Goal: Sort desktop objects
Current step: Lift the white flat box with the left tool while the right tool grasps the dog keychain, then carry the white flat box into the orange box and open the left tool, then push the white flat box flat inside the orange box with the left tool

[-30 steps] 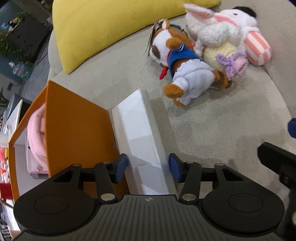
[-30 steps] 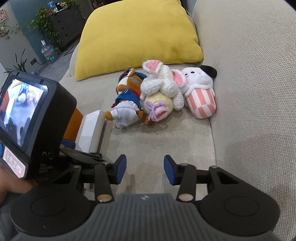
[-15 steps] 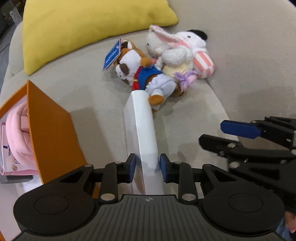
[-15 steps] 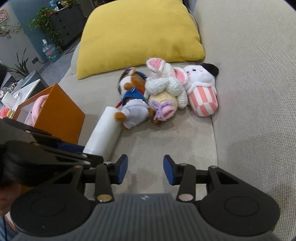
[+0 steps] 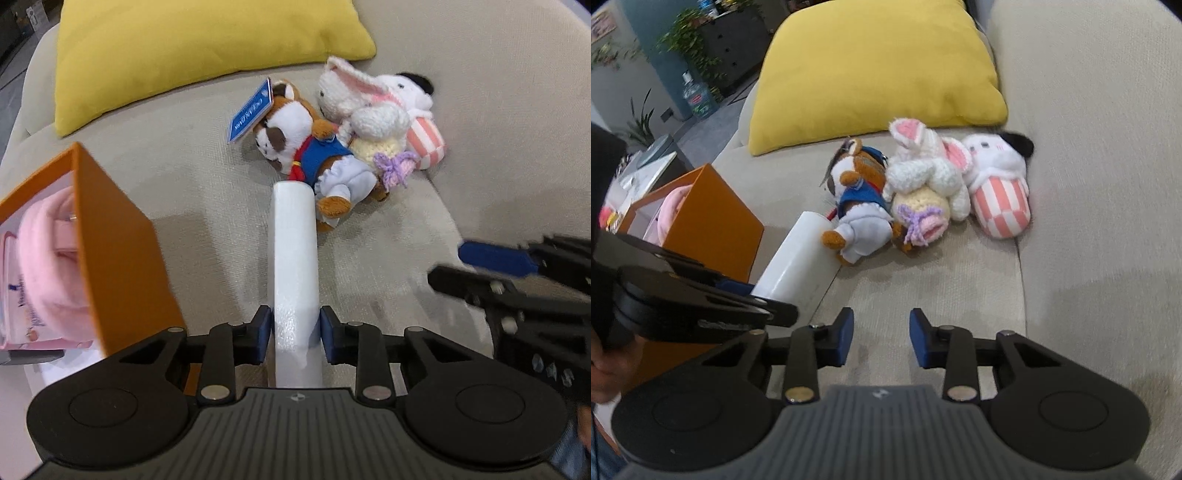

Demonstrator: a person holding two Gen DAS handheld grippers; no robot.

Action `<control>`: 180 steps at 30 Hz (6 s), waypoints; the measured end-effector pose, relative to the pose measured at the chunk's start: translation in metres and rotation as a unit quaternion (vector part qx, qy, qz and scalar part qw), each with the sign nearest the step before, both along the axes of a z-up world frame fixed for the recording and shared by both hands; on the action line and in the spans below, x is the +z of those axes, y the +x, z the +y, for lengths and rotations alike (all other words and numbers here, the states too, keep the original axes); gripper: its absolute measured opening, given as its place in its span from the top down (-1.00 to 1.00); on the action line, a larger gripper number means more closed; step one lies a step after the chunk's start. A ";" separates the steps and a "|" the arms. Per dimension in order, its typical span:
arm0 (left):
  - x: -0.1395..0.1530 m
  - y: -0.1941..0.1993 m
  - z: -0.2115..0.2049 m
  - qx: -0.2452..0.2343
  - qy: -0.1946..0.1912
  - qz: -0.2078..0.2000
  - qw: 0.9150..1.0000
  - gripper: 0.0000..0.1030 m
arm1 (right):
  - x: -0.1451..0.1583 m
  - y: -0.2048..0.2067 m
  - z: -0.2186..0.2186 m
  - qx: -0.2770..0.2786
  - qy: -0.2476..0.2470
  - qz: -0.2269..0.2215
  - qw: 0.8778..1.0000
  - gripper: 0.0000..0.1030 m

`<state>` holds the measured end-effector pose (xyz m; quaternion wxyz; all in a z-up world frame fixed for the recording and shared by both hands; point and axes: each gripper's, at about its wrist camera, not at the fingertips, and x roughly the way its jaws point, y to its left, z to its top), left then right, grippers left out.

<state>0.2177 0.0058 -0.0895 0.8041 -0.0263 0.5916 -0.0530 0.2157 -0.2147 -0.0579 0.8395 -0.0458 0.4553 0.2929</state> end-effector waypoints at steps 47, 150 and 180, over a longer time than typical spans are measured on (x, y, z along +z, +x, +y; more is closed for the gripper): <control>0.129 -0.036 0.067 -0.060 -0.077 -0.142 0.985 0.38 | 0.007 0.052 0.093 0.102 -0.029 -0.076 0.991 0.27; 0.030 -0.106 0.132 -0.360 0.079 -0.019 0.929 0.85 | 0.018 -0.030 0.069 0.048 -0.031 0.032 0.998 0.24; -0.026 -0.138 0.086 -0.367 0.119 0.008 0.922 -0.09 | 0.005 -0.027 0.046 0.027 -0.012 0.052 0.998 0.22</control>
